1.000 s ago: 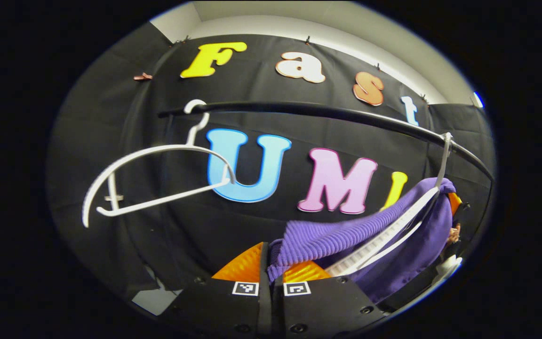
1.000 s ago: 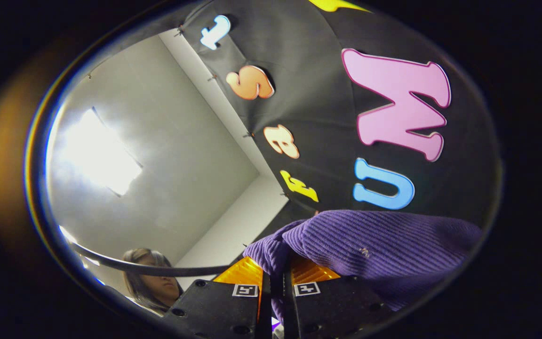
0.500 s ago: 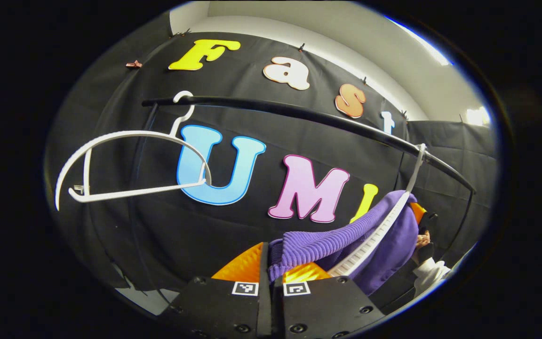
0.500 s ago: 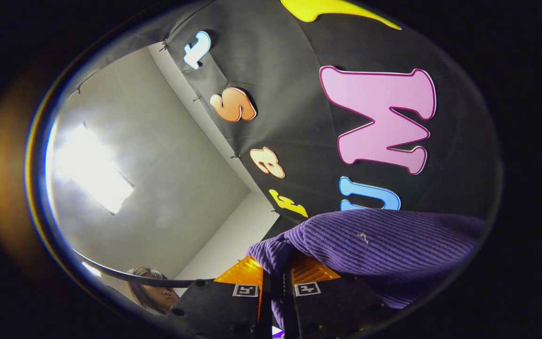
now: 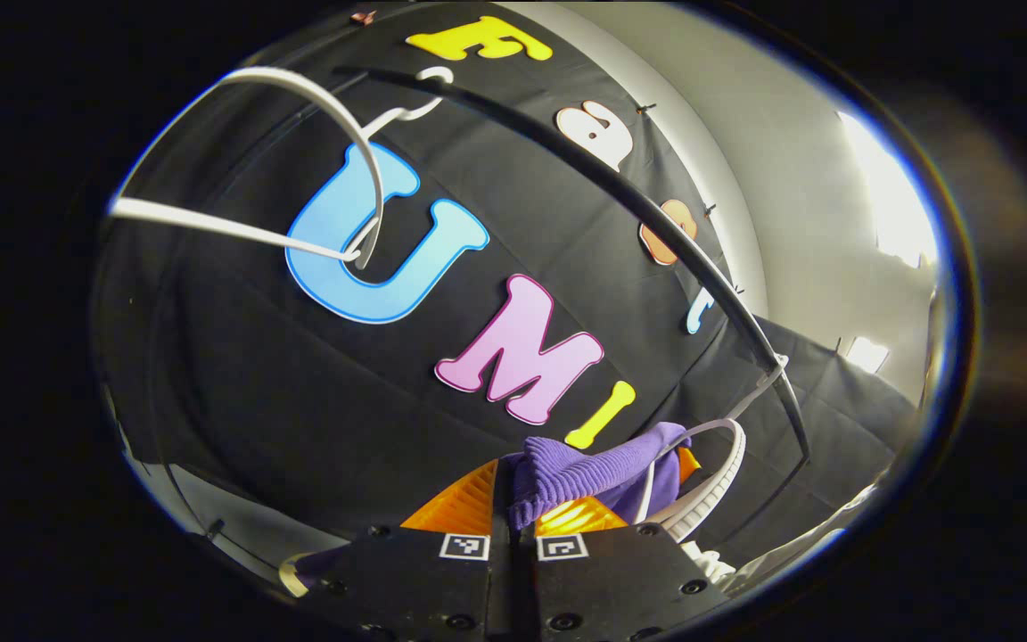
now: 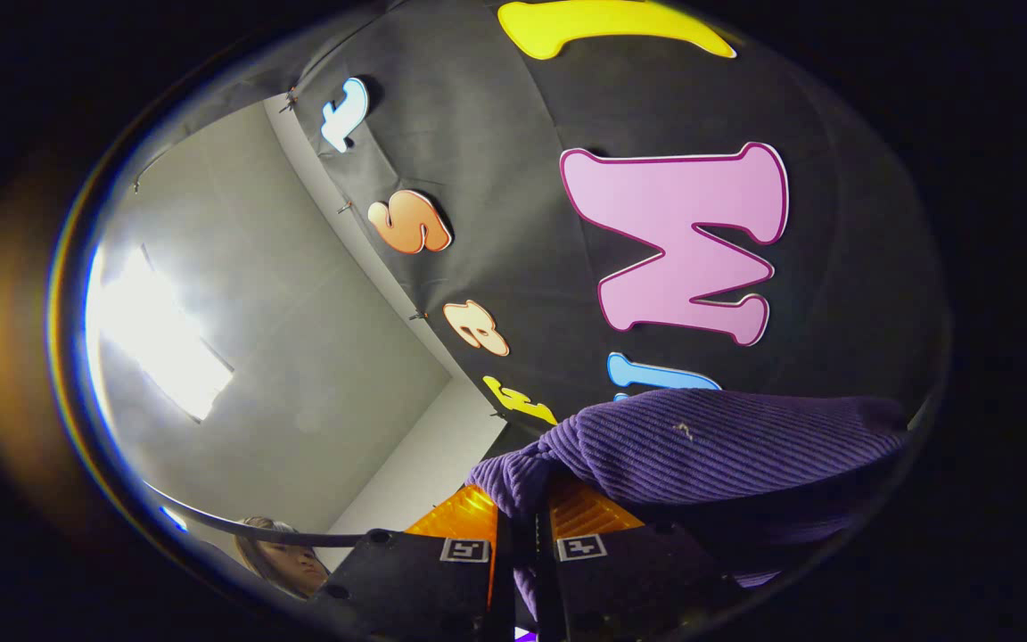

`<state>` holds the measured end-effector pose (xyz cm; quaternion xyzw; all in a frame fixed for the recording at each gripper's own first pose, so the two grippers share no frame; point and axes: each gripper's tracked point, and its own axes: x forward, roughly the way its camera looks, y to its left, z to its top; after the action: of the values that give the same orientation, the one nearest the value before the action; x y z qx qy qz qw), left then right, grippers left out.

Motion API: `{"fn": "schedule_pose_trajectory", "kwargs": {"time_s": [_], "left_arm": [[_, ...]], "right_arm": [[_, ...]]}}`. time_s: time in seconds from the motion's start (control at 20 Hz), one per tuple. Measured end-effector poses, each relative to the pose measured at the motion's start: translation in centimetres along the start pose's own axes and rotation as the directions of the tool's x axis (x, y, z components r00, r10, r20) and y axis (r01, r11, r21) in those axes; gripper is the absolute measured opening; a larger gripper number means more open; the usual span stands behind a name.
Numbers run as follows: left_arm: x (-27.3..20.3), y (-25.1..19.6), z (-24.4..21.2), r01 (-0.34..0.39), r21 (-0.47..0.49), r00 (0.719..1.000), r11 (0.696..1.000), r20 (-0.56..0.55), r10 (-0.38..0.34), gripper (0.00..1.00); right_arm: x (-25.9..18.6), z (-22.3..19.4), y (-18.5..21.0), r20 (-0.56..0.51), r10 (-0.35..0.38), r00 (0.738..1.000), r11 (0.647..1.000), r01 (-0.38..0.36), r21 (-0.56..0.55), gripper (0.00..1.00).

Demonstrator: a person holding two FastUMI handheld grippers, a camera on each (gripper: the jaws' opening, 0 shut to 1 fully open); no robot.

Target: Grasp the clothes on the hanger with both hands and then place them into the laundry hamper below.

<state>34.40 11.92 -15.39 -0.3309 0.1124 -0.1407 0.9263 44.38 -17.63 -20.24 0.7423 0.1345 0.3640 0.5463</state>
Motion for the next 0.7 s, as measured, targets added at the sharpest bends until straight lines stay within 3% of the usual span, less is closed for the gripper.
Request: {"fn": "schedule_pose_trajectory", "kwargs": {"time_s": [0.1,0.25,0.35,0.4,0.5,0.6,0.7], "left_arm": [[0.0,0.9,-2.1,-0.012,-0.032,0.997,0.999,-0.073,0.010,0.05],[1.1,4.3,-6.2,-0.112,0.007,0.973,0.994,-0.203,0.111,0.05],[2.3,5.5,-8.5,-0.165,-0.006,0.962,0.986,-0.219,0.160,0.05],[2.6,5.7,-8.9,-0.186,-0.031,0.961,0.982,-0.213,0.175,0.05],[2.2,7.8,-10.6,-0.293,-0.019,0.940,0.956,-0.189,0.285,0.05],[1.4,10.0,-13.5,-0.404,0.043,0.894,0.914,-0.196,0.404,0.05],[-0.2,11.4,-17.2,-0.475,0.069,0.845,0.877,-0.241,0.477,0.05]], "right_arm": [[-0.4,0.4,-3.0,-0.007,-0.088,0.996,0.996,0.088,0.007,0.13],[-2.6,2.1,-7.5,0.054,-0.209,0.976,0.978,0.210,-0.014,0.13],[-4.6,2.4,-9.9,0.096,-0.279,0.955,0.958,0.283,-0.035,0.13],[-5.5,2.2,-11.5,0.114,-0.335,0.935,0.939,0.341,-0.039,0.13],[-7.0,-0.9,-15.1,0.108,-0.455,0.884,0.882,0.464,-0.079,0.13],[-8.1,-5.2,-18.1,0.046,-0.558,0.829,0.820,0.559,-0.124,0.14],[-8.2,-9.8,-20.8,-0.020,-0.628,0.778,0.772,0.619,-0.147,0.13]]}}
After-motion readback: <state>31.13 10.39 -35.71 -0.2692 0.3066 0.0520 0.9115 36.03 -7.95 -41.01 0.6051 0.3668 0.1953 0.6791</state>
